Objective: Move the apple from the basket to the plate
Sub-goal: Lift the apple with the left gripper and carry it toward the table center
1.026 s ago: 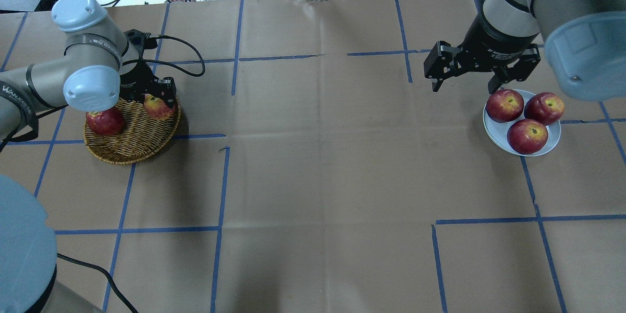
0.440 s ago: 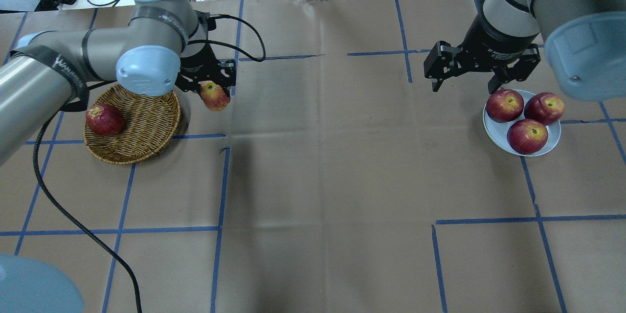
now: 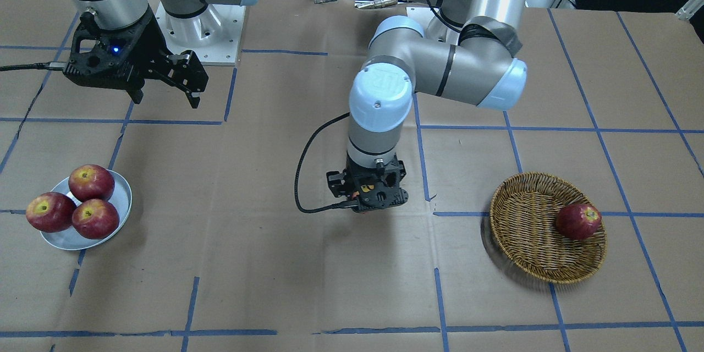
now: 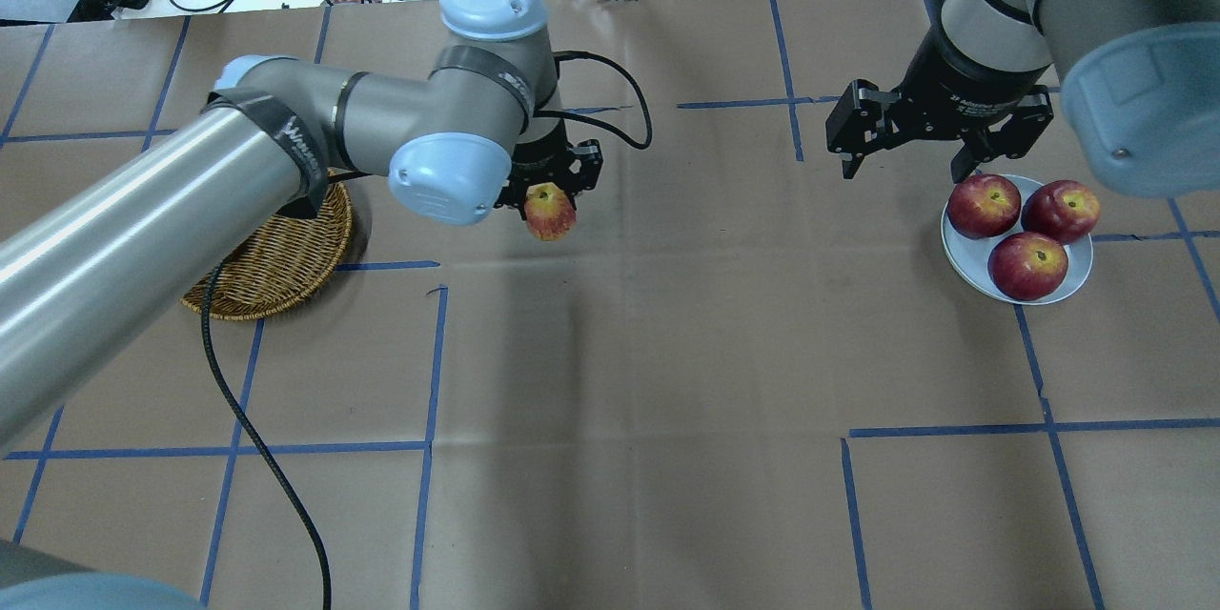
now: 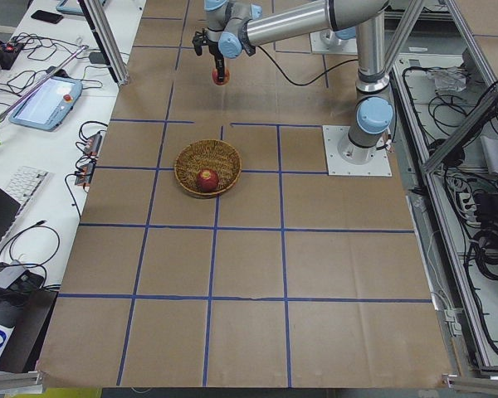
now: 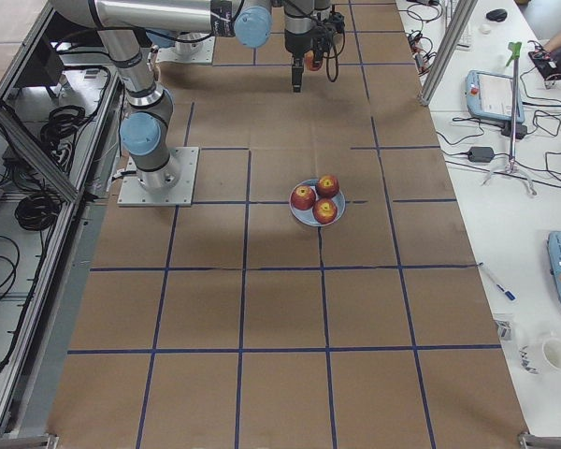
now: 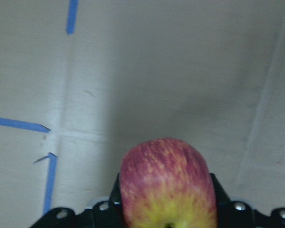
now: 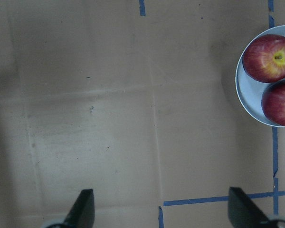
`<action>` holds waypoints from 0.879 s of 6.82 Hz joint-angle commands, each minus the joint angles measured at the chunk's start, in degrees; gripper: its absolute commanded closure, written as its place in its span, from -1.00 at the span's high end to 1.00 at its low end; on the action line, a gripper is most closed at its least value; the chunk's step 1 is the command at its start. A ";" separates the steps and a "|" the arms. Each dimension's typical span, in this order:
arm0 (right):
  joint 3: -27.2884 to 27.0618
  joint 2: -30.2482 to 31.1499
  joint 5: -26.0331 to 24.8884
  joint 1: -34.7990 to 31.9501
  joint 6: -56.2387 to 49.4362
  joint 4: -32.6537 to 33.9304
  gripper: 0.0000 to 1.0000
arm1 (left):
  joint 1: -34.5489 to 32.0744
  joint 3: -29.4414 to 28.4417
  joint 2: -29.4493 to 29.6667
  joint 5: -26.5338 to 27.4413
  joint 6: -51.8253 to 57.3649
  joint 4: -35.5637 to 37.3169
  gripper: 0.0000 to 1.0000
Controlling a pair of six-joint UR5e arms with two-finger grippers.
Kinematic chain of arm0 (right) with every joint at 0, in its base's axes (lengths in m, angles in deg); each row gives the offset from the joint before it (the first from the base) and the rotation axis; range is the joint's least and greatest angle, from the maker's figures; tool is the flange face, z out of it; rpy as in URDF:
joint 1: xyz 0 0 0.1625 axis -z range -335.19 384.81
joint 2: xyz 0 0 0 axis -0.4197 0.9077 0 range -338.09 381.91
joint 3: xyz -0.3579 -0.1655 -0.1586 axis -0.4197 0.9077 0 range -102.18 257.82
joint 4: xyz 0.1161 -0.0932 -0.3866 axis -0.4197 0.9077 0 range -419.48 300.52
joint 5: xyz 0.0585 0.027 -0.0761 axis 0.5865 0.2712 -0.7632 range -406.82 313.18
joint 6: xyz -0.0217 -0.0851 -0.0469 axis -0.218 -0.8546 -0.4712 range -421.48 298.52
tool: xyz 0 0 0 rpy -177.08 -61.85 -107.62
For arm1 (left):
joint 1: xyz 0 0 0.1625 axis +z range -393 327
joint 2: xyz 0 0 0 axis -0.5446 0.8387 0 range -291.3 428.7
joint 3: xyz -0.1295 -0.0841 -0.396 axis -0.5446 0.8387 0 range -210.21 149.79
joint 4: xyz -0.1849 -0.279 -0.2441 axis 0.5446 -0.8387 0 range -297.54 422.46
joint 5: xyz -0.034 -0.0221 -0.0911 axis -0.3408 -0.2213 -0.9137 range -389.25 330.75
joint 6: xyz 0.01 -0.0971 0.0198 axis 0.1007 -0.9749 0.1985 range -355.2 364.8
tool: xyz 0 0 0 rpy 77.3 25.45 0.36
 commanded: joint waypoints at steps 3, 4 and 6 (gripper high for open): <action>0.00 0.00 0.00 0.00 0.00 0.00 1.00 | -5.55 -4.51 8.38 -0.02 -2.07 2.62 0.21; 0.09 0.00 0.09 0.00 0.00 0.00 1.00 | -5.46 -4.51 9.25 -0.02 -1.55 2.71 0.21; 0.09 0.00 0.00 0.00 0.00 0.00 1.00 | -5.46 -4.33 9.87 -0.20 -1.54 3.67 0.25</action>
